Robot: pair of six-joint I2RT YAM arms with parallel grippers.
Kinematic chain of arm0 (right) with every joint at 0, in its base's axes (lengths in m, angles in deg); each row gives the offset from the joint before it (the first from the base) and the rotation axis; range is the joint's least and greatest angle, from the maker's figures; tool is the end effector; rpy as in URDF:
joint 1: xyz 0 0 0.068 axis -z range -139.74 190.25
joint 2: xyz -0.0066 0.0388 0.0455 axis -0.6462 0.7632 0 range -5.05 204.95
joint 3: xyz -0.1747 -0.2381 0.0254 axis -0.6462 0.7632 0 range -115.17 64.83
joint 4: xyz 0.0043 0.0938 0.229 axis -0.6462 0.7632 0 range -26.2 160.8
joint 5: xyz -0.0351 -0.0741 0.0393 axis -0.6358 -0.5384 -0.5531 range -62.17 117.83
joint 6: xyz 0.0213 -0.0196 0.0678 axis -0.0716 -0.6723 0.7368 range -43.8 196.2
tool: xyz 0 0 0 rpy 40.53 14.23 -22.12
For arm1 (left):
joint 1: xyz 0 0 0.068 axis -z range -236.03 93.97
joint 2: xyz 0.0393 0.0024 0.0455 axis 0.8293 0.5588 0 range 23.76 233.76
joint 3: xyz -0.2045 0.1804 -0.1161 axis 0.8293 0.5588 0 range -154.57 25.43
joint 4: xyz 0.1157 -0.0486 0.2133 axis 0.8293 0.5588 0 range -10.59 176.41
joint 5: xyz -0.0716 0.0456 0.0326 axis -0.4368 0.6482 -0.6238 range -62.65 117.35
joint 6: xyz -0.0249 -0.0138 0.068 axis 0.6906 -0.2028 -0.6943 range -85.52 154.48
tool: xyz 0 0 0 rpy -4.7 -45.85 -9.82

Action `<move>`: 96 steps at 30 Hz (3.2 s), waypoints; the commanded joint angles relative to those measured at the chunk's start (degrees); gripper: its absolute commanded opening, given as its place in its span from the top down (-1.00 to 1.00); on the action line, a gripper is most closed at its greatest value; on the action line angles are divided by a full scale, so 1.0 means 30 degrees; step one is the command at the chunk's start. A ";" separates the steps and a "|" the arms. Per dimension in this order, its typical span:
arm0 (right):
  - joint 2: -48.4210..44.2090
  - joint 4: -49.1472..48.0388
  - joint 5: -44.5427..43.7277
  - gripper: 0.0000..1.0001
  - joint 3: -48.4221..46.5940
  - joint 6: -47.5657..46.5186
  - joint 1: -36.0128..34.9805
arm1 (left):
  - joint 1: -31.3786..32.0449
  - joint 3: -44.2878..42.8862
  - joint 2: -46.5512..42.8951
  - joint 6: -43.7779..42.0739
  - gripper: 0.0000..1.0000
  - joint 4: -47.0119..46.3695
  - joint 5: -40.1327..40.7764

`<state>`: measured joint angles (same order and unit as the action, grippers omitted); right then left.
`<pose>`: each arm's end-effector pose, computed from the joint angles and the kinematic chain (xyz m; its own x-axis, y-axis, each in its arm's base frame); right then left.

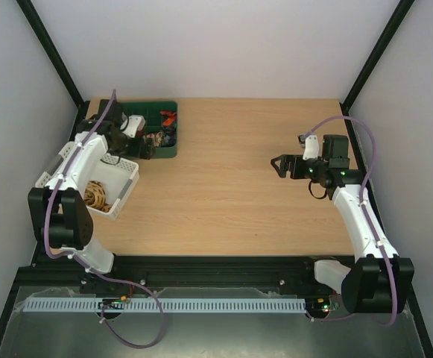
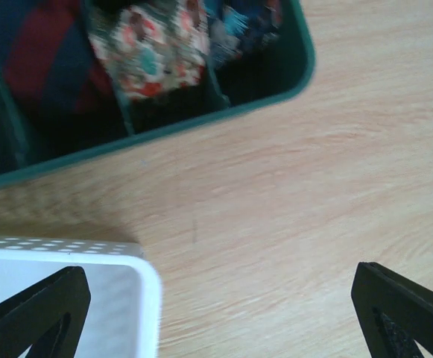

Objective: Roll the ties
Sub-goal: Pick up the tie from the bin, then place the tie at the center of the board, then pick up the tie from the center of the board.

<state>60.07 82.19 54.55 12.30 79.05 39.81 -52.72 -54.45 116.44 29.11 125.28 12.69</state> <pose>0.2468 0.0296 0.3171 -0.5336 0.0402 -0.8448 -0.3663 0.8893 0.2737 0.3391 -0.0352 0.2948 -0.8315 0.1387 -0.5379 0.2661 0.9494 -0.1666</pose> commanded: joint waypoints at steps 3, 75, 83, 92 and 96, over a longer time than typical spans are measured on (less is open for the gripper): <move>0.0713 0.0481 0.0289 -0.97 -0.0210 0.0951 -0.0056 | -0.3761 -0.1747 0.0050 -0.2050 -0.99 0.2049 -0.0646; 0.2483 0.4884 0.1281 -0.97 -0.0662 -0.6378 0.0214 | 0.2443 -0.0303 -0.4009 -0.7996 -0.99 0.0172 -0.5170; 0.4172 0.8073 -0.0543 -0.85 0.1007 -1.0321 -0.0595 | 0.7837 0.4513 -0.4398 -0.9640 -0.98 -0.1145 -0.2434; 0.2827 0.8819 -0.3514 -0.97 0.3591 -1.2681 -0.2715 | 0.9004 0.4902 -0.3826 -0.9676 -0.99 -0.1686 -0.0813; 0.2034 0.6828 -0.5302 -0.97 0.5195 -1.2991 -0.3980 | 0.8954 0.4975 -0.3791 -0.9644 -0.99 -0.1930 -0.0291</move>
<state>68.68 104.20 44.95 23.91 43.34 30.80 -25.55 -38.89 104.55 1.14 120.56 9.48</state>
